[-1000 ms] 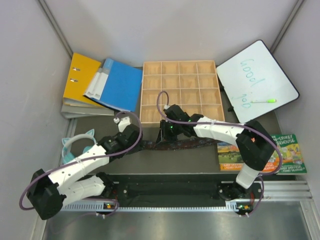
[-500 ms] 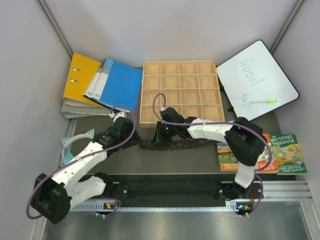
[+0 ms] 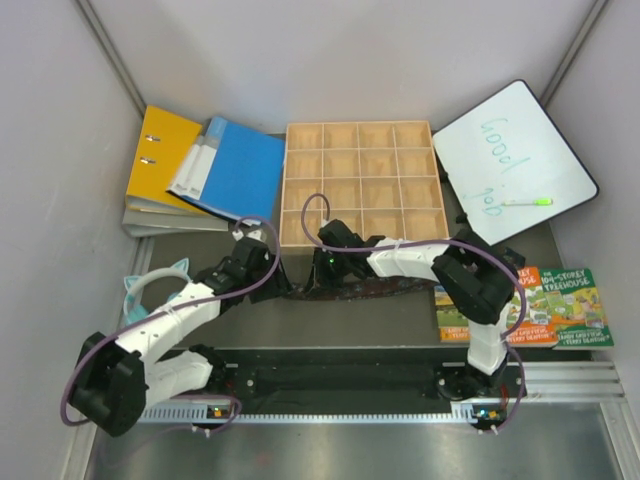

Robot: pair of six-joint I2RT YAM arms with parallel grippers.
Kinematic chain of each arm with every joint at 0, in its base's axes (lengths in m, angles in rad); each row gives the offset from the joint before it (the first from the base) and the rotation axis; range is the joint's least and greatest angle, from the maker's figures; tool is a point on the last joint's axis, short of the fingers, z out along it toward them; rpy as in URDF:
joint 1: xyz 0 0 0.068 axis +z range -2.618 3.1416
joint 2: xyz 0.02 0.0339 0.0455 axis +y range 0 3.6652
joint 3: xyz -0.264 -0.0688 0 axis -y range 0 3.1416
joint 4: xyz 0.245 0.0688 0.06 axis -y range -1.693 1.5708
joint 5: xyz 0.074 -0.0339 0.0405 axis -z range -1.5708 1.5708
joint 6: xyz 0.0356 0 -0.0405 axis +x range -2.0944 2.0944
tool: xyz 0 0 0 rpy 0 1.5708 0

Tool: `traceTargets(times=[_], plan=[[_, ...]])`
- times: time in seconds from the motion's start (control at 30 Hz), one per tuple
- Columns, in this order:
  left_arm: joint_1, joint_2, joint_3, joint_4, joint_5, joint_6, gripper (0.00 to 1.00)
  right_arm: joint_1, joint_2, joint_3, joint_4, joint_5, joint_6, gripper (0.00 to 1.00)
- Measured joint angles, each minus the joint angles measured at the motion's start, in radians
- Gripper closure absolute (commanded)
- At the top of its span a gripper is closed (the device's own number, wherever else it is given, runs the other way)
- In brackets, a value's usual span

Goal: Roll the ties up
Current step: Roll the tie at the center of the board.

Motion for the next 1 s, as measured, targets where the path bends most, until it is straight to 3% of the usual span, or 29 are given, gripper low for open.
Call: traceTargets(times=[1.0], plan=[[0.002, 0.172, -0.055, 0.207, 0.020, 0.027, 0.43, 0.000, 0.020, 0.000, 0.003, 0.018, -0.026, 0.86]])
